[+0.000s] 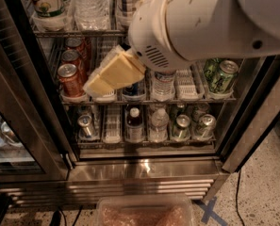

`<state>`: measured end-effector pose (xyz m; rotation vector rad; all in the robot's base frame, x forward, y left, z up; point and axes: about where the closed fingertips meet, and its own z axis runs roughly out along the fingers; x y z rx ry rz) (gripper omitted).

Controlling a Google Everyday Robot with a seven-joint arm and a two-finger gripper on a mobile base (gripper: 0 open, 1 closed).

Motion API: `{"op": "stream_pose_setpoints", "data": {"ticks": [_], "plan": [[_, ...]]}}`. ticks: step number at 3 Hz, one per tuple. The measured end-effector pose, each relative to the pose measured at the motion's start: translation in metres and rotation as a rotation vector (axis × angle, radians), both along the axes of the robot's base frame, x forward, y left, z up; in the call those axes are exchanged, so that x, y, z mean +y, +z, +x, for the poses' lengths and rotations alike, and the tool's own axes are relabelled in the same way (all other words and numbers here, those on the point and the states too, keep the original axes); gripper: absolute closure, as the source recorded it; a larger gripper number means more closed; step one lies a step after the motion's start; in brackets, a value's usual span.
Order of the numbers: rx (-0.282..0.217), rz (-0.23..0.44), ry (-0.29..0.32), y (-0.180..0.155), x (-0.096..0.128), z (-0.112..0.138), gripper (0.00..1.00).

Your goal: Pick blue plastic bottle from top shelf of fridge

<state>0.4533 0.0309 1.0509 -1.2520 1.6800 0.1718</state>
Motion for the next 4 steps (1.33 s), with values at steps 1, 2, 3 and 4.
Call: {"op": "stream_pose_setpoints", "data": {"ticks": [1, 2, 3, 4], "plan": [[-0.04, 0.042, -0.081, 0.018, 0.01, 0.011, 0.0], [-0.04, 0.042, -0.081, 0.018, 0.01, 0.011, 0.0], [-0.04, 0.042, -0.082, 0.018, 0.01, 0.011, 0.0], [-0.08, 0.092, -0.147, 0.025, 0.005, 0.028, 0.0]]}}
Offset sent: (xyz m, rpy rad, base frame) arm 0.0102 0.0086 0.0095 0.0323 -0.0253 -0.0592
